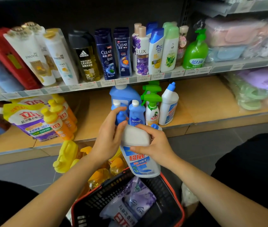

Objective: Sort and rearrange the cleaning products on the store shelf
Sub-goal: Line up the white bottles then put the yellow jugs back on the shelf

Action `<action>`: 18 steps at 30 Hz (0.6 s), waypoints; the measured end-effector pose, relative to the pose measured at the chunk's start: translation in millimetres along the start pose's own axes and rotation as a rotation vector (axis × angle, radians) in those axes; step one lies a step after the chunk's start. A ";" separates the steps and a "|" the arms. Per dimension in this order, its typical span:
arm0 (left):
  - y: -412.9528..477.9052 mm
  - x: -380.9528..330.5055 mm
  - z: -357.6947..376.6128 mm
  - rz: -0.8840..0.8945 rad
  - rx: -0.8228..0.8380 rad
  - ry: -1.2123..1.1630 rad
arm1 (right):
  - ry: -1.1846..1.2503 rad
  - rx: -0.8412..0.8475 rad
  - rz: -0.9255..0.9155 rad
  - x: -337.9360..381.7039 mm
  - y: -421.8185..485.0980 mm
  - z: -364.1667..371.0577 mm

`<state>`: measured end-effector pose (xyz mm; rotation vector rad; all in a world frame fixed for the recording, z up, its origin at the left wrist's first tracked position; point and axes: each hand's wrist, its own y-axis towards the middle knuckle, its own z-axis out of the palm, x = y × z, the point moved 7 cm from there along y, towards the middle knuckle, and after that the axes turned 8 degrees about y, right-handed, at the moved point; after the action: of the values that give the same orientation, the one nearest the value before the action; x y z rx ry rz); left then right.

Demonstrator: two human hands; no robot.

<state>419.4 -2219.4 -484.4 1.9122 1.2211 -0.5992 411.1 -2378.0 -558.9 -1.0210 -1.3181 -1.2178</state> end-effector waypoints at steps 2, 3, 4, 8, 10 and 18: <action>4.3 0.1 1.7 -0.029 0.077 -0.140 | 0.001 0.006 0.014 1.1 0.2 -2.6; 6.4 0.6 3.0 -0.050 0.131 -0.244 | 0.017 0.024 0.026 2.8 0.4 -3.7; 8.3 0.7 3.0 -0.064 0.171 -0.328 | 0.040 0.053 0.039 5.4 0.2 -4.0; 11.8 -2.7 4.3 -0.129 0.242 -0.511 | 0.184 0.145 0.124 5.5 0.5 -5.3; 12.3 -0.5 8.1 -0.193 0.225 -0.609 | 0.238 0.142 0.153 1.5 0.9 -7.1; -17.2 40.8 52.0 -0.322 0.557 -0.459 | 0.391 -0.124 0.088 16.0 12.5 -44.3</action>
<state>422.3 -2235.3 -550.7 1.8506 1.1322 -1.5909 427.5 -2421.2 -543.2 -0.8618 -0.8954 -1.3633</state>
